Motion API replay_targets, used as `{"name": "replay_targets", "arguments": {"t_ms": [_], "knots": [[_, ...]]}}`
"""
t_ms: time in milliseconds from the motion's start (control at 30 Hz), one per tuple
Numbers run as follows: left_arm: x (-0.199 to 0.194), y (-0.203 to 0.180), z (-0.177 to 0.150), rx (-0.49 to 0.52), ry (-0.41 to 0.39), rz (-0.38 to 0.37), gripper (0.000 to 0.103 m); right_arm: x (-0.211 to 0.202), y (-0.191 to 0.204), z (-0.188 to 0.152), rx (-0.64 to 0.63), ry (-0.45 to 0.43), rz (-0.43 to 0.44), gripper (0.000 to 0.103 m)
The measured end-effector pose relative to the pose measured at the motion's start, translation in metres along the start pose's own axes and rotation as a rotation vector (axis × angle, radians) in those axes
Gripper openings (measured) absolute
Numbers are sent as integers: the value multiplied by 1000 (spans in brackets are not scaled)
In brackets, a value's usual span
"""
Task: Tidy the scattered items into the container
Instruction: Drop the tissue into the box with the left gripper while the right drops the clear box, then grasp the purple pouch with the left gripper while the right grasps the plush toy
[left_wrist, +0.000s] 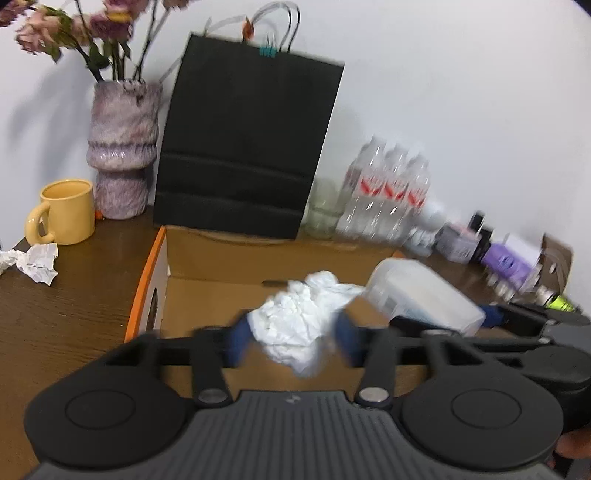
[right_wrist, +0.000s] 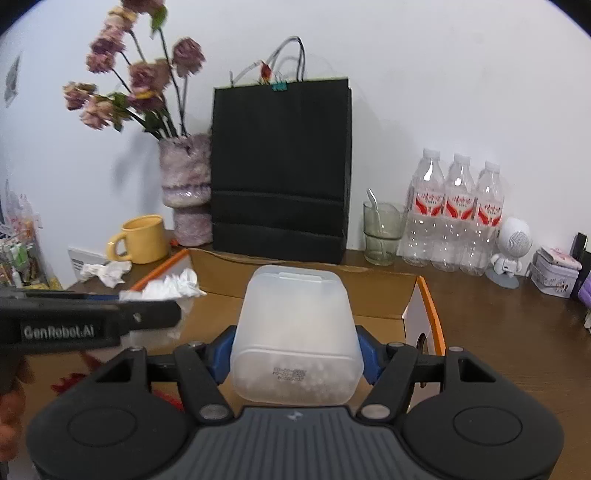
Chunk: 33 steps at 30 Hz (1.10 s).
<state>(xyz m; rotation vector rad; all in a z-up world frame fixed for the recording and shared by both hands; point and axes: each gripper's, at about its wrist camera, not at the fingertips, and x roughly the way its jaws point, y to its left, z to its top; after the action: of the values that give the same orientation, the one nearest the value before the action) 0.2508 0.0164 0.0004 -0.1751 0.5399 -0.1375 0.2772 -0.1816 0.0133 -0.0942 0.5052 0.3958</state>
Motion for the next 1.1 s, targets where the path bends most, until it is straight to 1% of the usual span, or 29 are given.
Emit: {"name": "replay_targets", "arguments": {"t_ms": [33, 67, 100, 133, 167, 233, 300, 367, 467, 700, 833, 900, 1100], "knots": [[4, 0, -1, 15, 9, 29, 86, 6, -2, -1, 12, 12, -14, 69], [6, 2, -1, 20, 5, 60, 98, 12, -4, -2, 16, 27, -36, 80], [8, 4, -2, 16, -3, 84, 103, 17, -5, -4, 12, 43, -53, 90], [9, 7, -3, 11, -6, 90, 103, 20, -7, -7, 12, 58, -60, 94], [10, 10, -3, 5, -1, 88, 103, 22, -10, -8, 18, 69, -48, 97], [13, 13, -2, -17, 13, 85, 103, 25, -15, -11, 32, 98, -11, 97], [14, 14, -3, -26, 21, 86, 103, 27, -16, -14, 32, 113, -4, 97], [14, 12, -4, -14, 24, 85, 103, 27, -15, -14, 22, 113, -13, 97], [13, 8, -6, 0, 26, 79, 103, 25, -14, -13, 18, 111, -5, 97], [8, 7, -3, -5, 16, 70, 103, 19, -7, -11, -7, 107, -9, 97], [-8, 10, -1, -30, -8, 74, 103, 9, -5, -9, 7, 98, -24, 97], [-21, 13, -3, -39, -17, 70, 103, -1, -2, -10, 22, 93, -17, 97], [-56, 20, -24, -9, 14, 100, 103, -35, 21, -25, 16, 94, 0, 97]]}}
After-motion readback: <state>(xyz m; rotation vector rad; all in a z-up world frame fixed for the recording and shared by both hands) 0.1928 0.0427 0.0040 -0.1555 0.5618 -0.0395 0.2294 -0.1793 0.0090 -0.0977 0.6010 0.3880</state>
